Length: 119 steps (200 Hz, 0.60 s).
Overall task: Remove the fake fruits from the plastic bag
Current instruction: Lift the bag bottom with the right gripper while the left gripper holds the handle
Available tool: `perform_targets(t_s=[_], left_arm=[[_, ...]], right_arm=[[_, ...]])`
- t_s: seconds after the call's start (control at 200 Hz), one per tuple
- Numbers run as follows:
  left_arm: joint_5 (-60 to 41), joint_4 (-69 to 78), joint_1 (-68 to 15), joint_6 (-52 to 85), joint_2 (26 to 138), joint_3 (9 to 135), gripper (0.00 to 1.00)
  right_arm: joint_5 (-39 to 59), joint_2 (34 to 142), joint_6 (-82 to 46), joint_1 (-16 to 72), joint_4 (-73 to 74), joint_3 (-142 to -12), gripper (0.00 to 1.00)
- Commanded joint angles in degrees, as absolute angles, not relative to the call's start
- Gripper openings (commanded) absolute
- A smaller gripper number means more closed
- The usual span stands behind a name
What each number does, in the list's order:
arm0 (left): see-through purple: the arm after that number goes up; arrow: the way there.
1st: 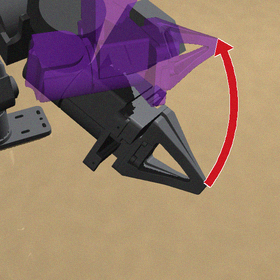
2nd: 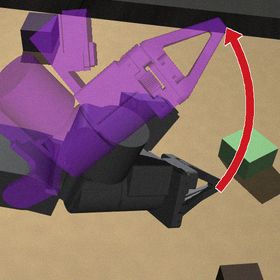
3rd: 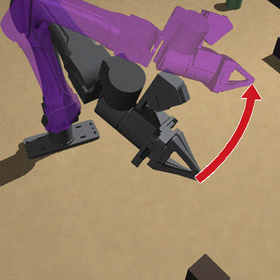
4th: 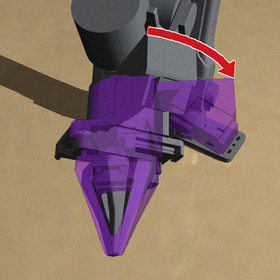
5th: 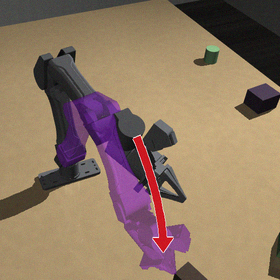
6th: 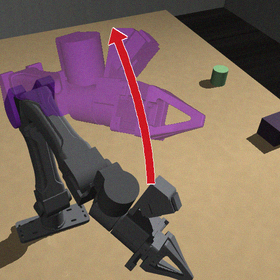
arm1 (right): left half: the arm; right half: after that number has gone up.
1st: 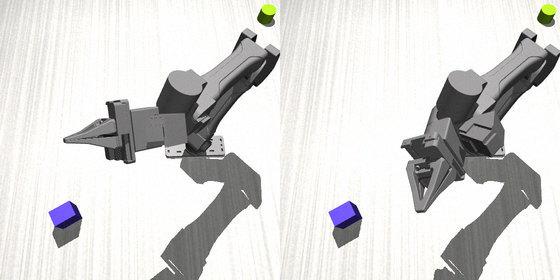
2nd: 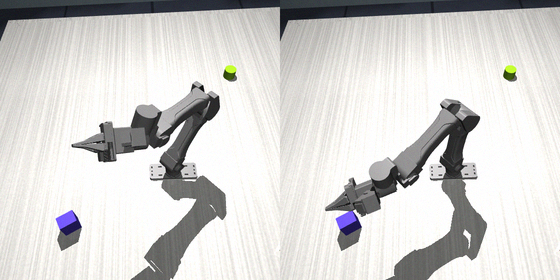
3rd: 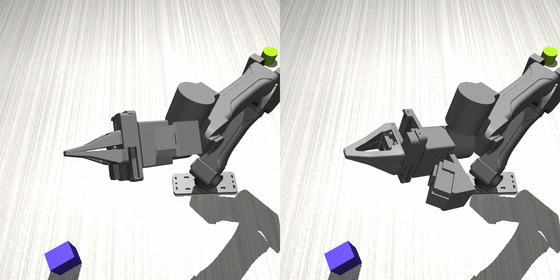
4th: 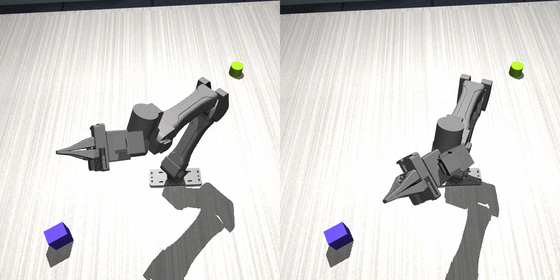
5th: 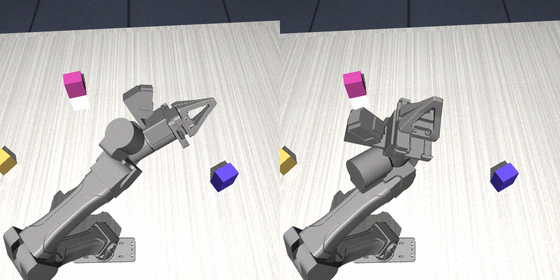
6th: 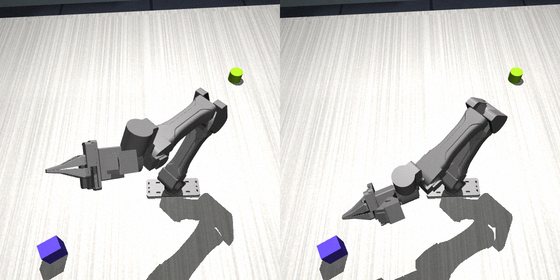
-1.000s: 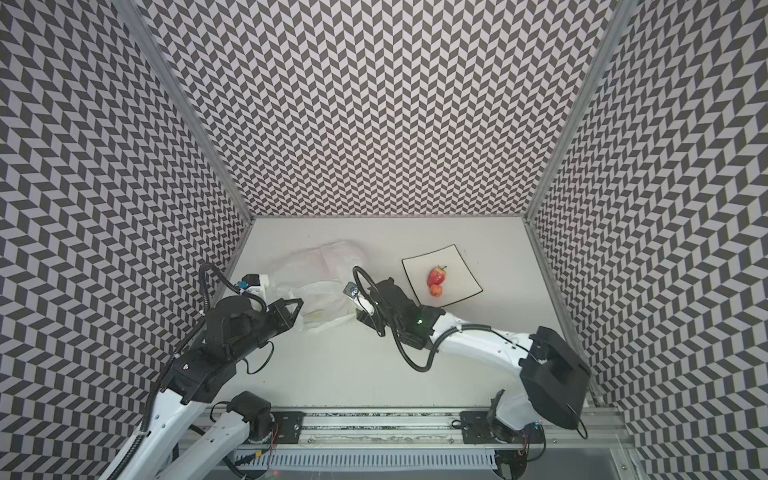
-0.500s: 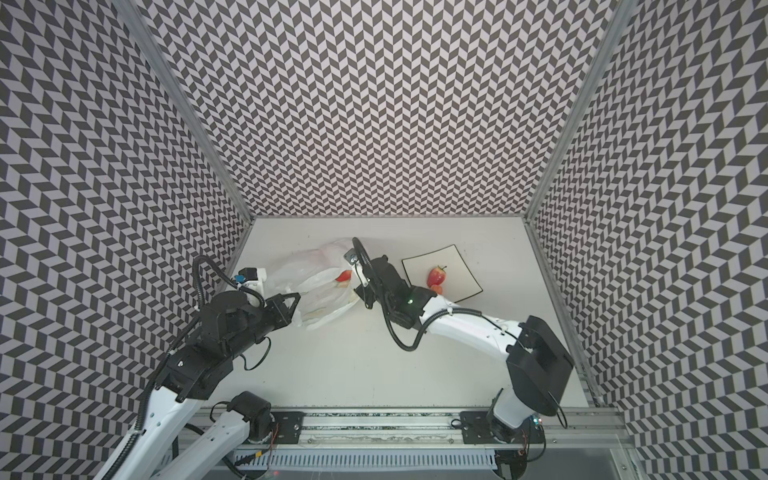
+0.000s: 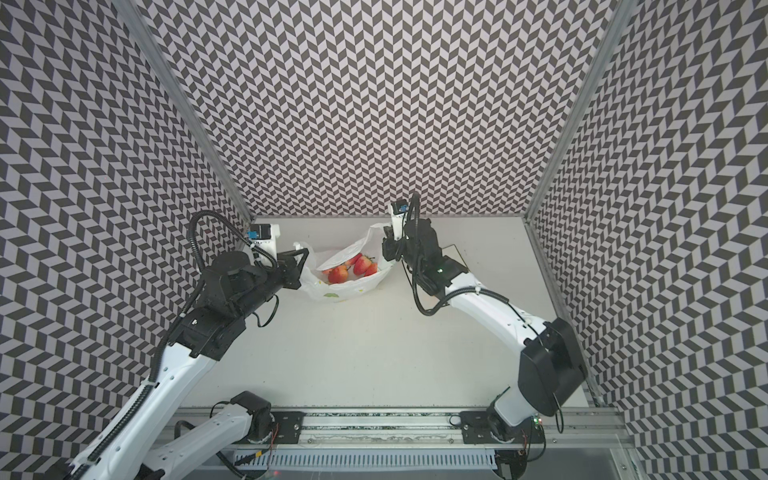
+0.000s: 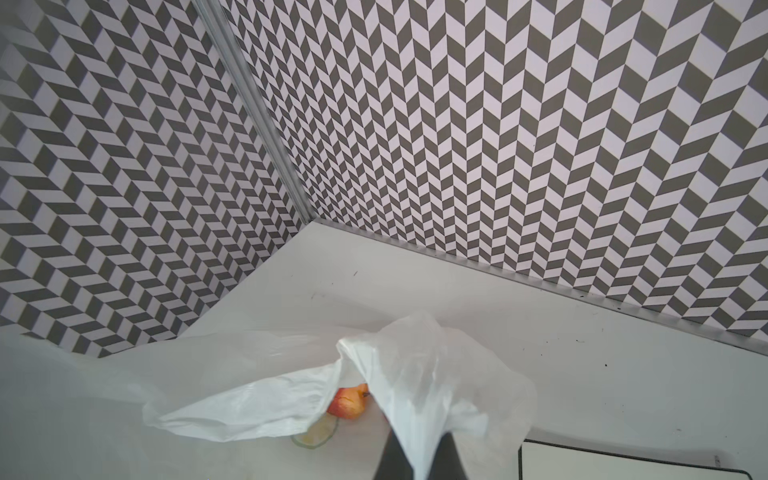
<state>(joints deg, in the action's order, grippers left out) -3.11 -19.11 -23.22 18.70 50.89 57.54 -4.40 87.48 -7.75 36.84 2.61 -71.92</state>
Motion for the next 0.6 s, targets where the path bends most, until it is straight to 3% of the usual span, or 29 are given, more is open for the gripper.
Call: perform_targets(t_s=[0.0, 0.245, 0.29, 0.391, 0.461, 0.591], left_arm=[[-5.8, -16.2, -23.4, 18.2, 48.4, 55.3, 0.00], [-7.8, -32.6, -23.4, 30.2, 37.4, 46.7, 0.01], [-7.7, -36.7, -23.3, 32.6, 36.1, 46.2, 0.10], [-7.4, -42.8, -23.4, 36.2, 33.6, 45.4, 0.42], [-6.2, -45.3, -23.3, 37.5, 32.1, 45.7, 0.60], [-2.0, -50.2, -23.3, 37.0, 31.5, 51.0, 0.77]], right_arm=[[-4.0, 83.6, -10.6, 36.7, 6.3, -69.8, 0.00], [-0.2, 81.6, -8.6, 36.7, 5.6, -66.5, 0.00], [1.7, 81.2, -8.8, 36.7, 6.2, -65.7, 0.00], [5.8, 80.6, -9.8, 36.8, 7.2, -64.1, 0.00], [7.6, 80.6, -10.6, 36.9, 7.2, -63.3, 0.00], [9.0, 80.7, -10.9, 36.9, 7.4, -62.1, 0.00]])
